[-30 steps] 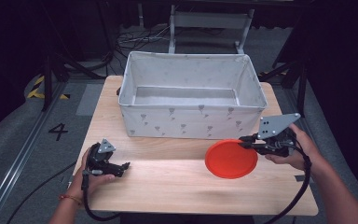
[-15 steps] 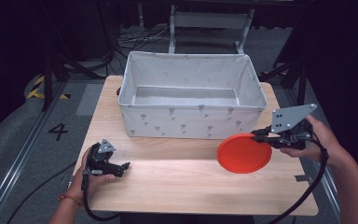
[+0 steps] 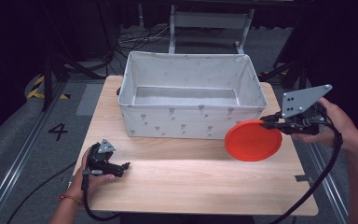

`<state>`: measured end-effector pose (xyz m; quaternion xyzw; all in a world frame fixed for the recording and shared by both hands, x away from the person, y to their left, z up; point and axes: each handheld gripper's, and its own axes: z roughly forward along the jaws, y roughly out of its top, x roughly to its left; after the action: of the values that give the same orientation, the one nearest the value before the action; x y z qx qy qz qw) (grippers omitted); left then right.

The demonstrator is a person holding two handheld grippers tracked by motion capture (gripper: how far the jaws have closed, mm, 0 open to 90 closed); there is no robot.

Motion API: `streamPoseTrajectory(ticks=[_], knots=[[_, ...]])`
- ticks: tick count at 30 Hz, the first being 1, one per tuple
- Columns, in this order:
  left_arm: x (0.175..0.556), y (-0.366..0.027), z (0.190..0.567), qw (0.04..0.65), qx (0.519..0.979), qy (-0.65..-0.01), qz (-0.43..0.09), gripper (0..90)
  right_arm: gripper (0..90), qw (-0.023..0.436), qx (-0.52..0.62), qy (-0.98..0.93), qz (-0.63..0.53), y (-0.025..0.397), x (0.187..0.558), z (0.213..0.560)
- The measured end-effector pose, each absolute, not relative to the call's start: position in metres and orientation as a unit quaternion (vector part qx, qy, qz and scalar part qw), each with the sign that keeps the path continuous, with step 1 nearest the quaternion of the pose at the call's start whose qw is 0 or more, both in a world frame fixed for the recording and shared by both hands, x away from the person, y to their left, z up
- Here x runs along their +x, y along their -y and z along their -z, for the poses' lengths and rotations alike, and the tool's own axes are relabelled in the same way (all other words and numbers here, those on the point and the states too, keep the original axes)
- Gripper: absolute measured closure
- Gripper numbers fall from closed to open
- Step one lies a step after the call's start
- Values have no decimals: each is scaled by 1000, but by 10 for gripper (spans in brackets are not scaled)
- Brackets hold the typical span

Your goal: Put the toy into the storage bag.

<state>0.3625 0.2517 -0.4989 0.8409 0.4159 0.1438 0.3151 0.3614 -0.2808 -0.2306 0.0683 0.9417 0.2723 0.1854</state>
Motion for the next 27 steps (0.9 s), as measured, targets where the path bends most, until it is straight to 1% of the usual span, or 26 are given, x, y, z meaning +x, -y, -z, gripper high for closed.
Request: streamPoseTrajectory(ticks=[14,27], knots=[[363,-252,499,315,841,-416,-144,5,827,207,62,-936,-277,278,370,201],[363,-252,499,315,841,-416,-144,5,827,217,70,-930,-288,278,385,180]])
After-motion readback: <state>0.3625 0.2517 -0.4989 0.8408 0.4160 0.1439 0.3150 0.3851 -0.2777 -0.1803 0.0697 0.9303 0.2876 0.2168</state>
